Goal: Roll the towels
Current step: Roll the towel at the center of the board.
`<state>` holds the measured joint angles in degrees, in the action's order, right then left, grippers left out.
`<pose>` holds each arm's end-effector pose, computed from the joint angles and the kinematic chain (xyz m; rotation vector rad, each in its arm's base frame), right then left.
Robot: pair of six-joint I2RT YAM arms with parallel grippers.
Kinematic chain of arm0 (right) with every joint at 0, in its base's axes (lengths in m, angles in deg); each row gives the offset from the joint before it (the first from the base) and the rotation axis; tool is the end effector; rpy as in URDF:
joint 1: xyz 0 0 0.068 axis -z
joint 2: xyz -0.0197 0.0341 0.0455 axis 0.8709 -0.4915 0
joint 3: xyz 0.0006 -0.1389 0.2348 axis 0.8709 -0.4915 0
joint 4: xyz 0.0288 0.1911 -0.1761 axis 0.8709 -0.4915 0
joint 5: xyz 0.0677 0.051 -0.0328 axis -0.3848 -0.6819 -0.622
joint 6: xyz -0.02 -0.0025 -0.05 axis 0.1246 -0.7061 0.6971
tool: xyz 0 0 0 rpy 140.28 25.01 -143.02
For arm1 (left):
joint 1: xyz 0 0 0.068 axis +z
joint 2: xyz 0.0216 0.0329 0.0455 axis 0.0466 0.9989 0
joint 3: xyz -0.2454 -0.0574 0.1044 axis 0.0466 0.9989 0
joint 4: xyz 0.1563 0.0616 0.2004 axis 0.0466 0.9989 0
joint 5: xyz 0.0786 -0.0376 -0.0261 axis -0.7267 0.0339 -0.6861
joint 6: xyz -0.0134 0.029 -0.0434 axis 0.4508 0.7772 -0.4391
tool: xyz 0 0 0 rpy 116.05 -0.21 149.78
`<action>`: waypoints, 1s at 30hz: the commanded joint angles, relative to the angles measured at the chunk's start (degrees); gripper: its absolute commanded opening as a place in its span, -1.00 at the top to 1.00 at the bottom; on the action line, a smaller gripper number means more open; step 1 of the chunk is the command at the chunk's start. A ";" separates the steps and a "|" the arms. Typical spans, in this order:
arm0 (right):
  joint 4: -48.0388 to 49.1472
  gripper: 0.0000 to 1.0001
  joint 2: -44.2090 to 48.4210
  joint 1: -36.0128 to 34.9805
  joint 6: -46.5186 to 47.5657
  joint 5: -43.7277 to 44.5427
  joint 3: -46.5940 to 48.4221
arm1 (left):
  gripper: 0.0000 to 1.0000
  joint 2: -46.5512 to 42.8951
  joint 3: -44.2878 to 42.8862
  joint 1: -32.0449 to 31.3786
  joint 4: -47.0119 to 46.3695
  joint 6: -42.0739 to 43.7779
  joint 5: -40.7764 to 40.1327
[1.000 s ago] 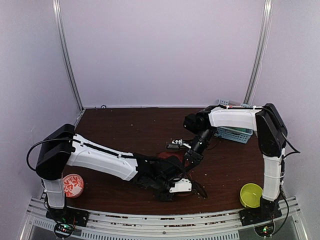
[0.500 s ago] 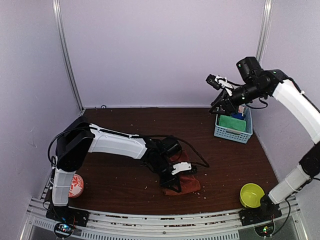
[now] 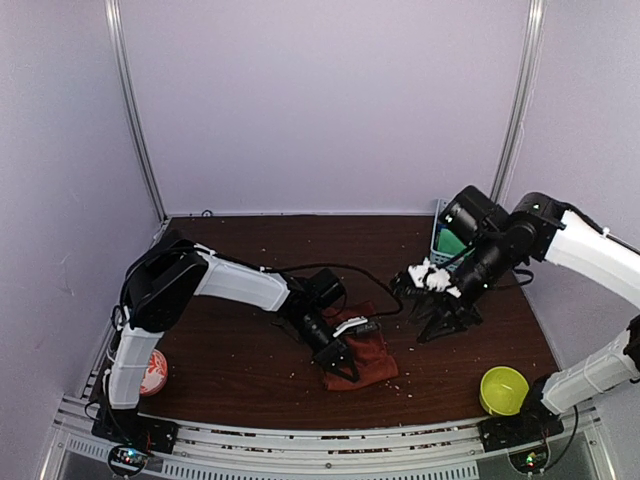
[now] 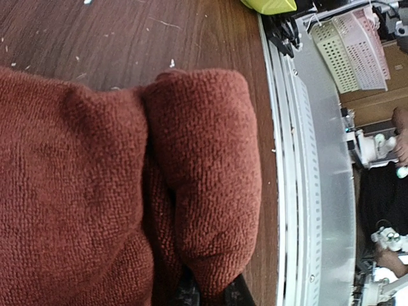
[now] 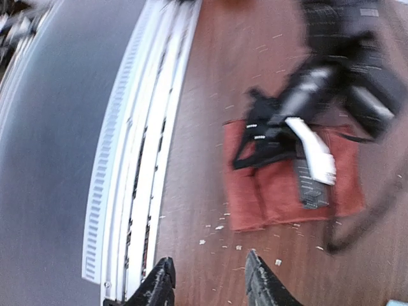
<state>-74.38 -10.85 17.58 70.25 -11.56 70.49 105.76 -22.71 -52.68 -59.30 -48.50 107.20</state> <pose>0.1529 0.1730 0.3404 -1.9449 1.7018 0.8885 0.2239 -0.3747 0.1013 -1.4626 -2.2102 1.4140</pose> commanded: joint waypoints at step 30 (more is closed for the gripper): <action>41.71 0.26 -21.17 -22.24 -5.43 37.48 -24.10 | 0.91 4.34 0.03 -0.02 4.87 -3.68 -3.02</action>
<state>-35.13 -29.80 -4.36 64.65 23.35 48.20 107.02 -23.67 -52.18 -58.66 -52.32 109.02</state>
